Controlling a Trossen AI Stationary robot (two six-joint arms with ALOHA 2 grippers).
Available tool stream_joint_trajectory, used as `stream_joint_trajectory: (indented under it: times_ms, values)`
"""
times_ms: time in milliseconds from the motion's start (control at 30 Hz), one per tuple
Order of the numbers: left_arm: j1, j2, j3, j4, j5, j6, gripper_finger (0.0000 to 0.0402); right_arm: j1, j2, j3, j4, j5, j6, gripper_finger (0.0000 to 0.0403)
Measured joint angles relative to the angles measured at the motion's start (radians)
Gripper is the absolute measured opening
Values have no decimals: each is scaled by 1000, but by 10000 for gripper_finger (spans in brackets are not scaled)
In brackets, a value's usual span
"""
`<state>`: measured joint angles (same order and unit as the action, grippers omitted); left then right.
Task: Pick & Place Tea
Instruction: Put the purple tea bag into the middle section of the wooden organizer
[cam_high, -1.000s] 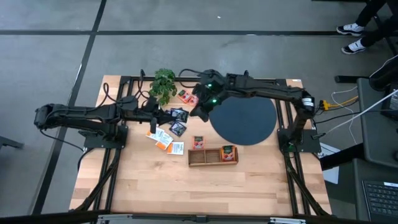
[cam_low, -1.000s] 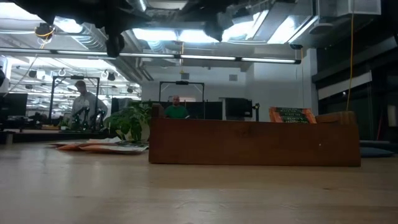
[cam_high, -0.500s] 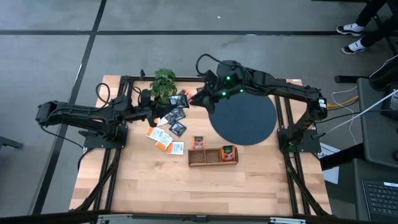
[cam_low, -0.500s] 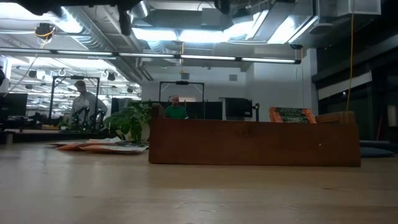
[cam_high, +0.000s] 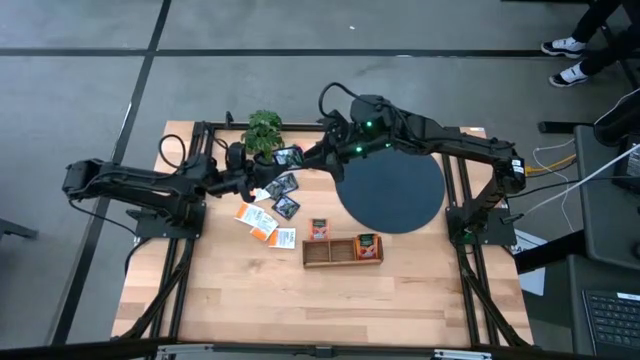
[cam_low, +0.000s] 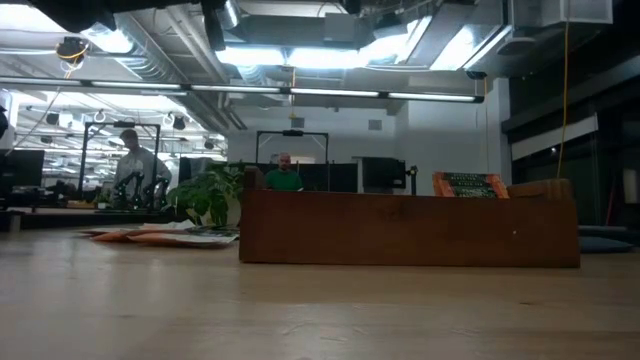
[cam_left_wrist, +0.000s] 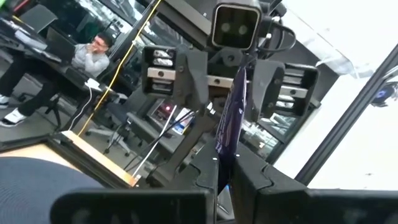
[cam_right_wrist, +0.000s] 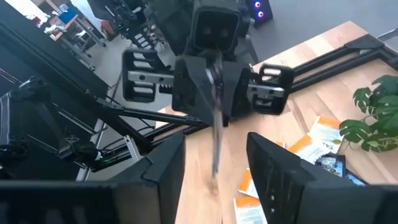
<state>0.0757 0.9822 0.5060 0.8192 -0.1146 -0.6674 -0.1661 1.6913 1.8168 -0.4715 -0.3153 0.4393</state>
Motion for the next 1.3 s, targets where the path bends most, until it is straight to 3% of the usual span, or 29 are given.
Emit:
stream_joint_trajectory:
  times_ms: [500,867,1067,1300]
  values:
    - [-3,5,0,1,6,0,14,0,0,0,11,-1,-6,9]
    - [-3,5,0,-18,75,11,27,0,0,0,-51,-32,1,6]
    - [-3,5,0,-149,160,-8,33,1,3,0,-183,-102,1,4]
    - [-3,4,0,-240,201,-29,44,14,2,0,-331,-108,-25,3]
